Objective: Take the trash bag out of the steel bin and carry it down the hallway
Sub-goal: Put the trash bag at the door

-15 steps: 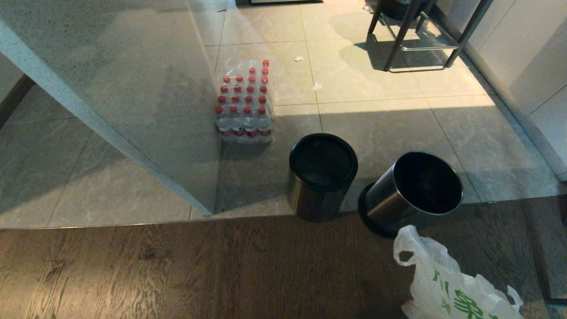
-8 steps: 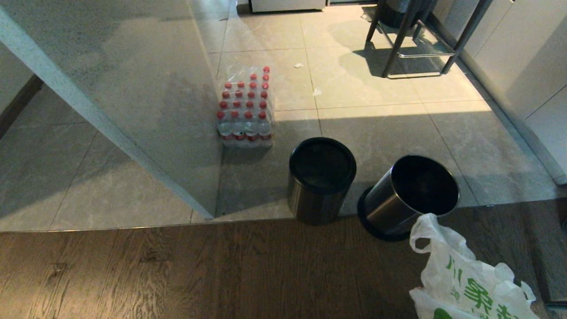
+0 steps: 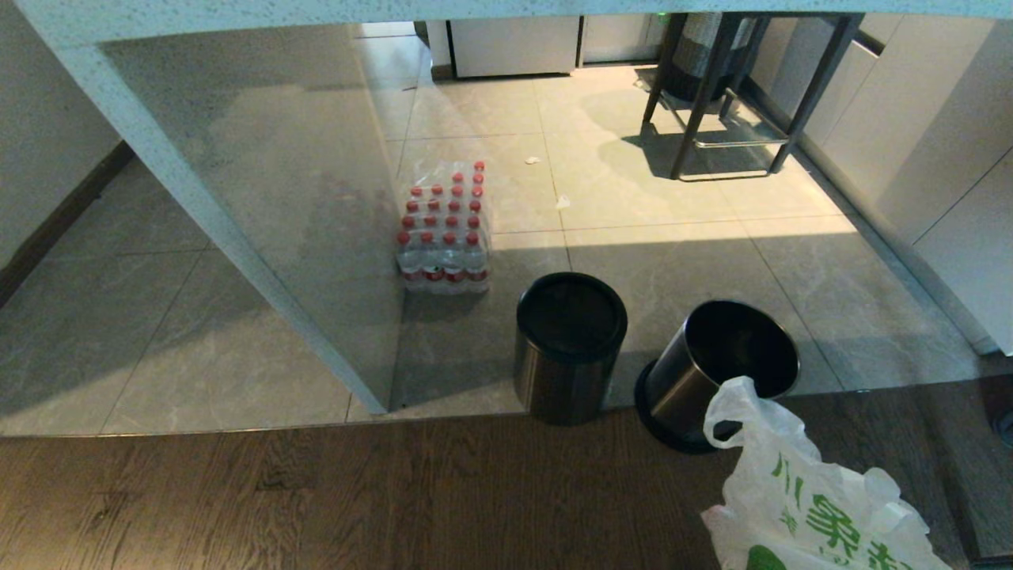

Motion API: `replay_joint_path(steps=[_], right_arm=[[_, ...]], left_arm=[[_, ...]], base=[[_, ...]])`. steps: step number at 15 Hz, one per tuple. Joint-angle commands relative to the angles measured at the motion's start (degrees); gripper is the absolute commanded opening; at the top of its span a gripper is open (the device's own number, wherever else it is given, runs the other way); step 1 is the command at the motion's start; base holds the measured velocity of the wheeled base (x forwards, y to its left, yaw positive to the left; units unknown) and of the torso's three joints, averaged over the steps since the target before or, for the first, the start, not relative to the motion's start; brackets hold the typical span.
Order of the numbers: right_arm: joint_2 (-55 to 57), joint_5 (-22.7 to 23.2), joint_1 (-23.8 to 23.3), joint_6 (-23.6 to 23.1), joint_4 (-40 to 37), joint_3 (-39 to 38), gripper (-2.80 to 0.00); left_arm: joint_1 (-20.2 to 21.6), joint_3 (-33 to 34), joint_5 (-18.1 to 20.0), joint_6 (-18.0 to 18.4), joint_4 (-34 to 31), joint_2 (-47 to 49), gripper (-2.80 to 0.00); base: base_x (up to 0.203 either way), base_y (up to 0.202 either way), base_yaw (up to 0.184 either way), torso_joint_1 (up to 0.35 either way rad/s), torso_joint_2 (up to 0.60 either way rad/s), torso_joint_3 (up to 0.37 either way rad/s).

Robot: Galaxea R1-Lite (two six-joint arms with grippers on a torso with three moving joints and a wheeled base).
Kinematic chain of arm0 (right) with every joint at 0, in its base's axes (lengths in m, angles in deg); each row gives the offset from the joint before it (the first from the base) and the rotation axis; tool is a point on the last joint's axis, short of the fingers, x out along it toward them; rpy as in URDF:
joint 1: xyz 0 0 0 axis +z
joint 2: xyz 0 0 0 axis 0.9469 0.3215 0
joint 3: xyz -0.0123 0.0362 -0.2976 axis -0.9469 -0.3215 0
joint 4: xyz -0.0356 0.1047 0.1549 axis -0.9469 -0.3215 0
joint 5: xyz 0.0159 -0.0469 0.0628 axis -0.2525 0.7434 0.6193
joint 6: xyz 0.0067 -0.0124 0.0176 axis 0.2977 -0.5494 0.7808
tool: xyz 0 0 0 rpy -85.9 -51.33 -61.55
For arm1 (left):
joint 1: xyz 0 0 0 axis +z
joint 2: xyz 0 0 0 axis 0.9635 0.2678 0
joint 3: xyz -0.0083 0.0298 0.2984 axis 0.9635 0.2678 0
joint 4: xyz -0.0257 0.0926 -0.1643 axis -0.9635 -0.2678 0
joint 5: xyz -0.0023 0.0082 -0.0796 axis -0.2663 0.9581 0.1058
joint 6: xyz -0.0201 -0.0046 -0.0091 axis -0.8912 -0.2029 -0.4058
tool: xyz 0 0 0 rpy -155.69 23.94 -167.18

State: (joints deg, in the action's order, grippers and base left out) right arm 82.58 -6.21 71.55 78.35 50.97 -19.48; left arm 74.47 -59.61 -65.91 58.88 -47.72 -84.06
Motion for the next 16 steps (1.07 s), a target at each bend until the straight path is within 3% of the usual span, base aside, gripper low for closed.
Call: replay_joint_path(steps=[1,16], right_arm=[[-2.2,0.0,0.0,0.0,0.0,0.0,-2.8],[-2.2,0.0,0.0,0.0,0.0,0.0,-2.8]], left_arm=[[0.0,0.0,0.0,-0.1,0.0,0.1,-2.8],[0.0,0.0,0.0,-0.1,0.1,0.1,-2.8]], base=[[0.0,0.0,0.0,0.004,0.0,0.197],[0.0,0.0,0.0,0.002,0.0,0.203]])
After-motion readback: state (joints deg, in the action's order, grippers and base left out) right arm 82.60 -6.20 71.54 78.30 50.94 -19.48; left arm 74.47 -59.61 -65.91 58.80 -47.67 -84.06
